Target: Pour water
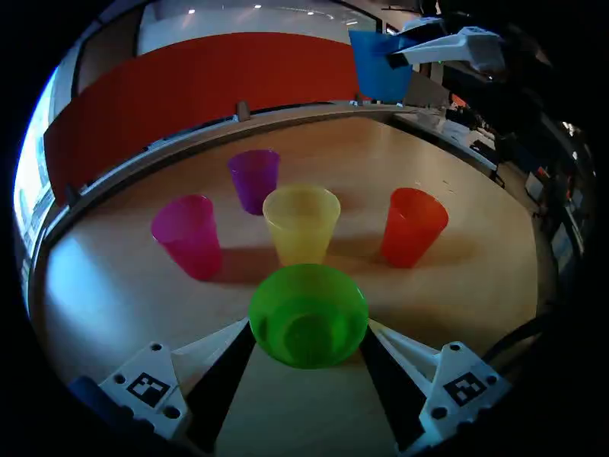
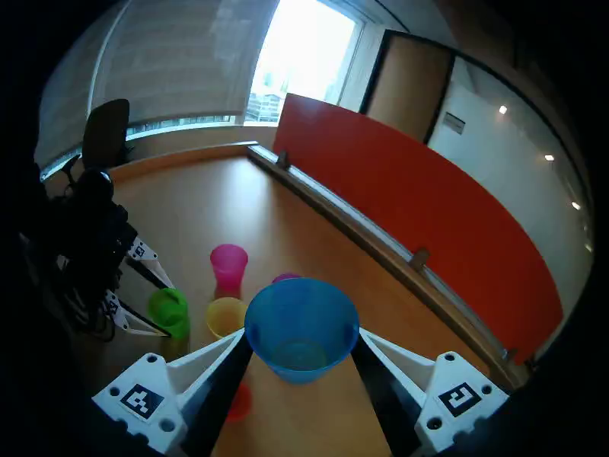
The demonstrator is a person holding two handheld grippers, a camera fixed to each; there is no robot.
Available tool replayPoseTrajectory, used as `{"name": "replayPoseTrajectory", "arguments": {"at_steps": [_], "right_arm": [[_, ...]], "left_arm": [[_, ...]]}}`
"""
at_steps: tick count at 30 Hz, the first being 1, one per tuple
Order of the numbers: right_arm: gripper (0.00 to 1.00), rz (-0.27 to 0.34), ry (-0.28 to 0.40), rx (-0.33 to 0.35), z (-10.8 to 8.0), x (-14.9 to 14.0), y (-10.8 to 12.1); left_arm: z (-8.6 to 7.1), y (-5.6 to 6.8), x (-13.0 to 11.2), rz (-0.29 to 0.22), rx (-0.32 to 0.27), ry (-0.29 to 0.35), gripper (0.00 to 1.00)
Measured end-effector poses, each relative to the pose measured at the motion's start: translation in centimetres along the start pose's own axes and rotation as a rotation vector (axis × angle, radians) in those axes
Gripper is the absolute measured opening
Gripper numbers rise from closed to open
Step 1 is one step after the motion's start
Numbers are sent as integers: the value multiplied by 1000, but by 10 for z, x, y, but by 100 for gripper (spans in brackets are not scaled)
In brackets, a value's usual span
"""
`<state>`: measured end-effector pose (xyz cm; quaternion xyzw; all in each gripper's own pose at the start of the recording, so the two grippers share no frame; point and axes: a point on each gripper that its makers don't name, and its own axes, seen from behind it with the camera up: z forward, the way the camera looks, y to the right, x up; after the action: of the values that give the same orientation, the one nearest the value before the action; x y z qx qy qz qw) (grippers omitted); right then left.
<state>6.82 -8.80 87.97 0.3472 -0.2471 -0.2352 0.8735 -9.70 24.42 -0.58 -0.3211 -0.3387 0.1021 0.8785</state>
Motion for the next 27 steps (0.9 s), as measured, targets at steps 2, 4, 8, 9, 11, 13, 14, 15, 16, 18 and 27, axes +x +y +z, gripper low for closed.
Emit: {"name": "replayPoseTrajectory", "arguments": {"at_steps": [2, 4, 8, 9, 11, 13, 14, 15, 16, 18, 27], "right_arm": [[90, 4, -7, 6, 6, -4, -1], [90, 9, -12, 16, 12, -8, -3], [90, 14, -25, 33, 24, -16, -6], [90, 15, -28, 37, 27, -18, -6], [90, 17, -32, 44, 34, -21, -7], [90, 20, -39, 51, 39, -24, -7], [90, 21, -42, 54, 42, -26, -7], [90, 23, -45, 57, 45, -28, -7], [90, 25, -47, 60, 48, -30, -7], [90, 30, -51, 68, 53, -33, -8], [90, 56, -85, 96, 77, -55, -14]], "left_arm": [[-1, 0, 0, -2, -1, -1, 90], [-2, 0, 0, -3, 0, -4, 90], [-5, 0, -1, -2, 6, -7, 90], [-5, 0, -1, -3, 7, -5, 90], [-7, 1, 0, -7, 8, 0, 90], [-9, 0, 1, -14, 9, 0, 90], [-10, 0, 1, -17, 10, 0, 90], [-11, -1, 0, -19, 12, -2, 90], [-12, -1, -1, -21, 15, -4, 90], [-14, -2, -3, -25, 23, -8, 90], [-28, -5, -7, -50, 65, -13, 90]]}}
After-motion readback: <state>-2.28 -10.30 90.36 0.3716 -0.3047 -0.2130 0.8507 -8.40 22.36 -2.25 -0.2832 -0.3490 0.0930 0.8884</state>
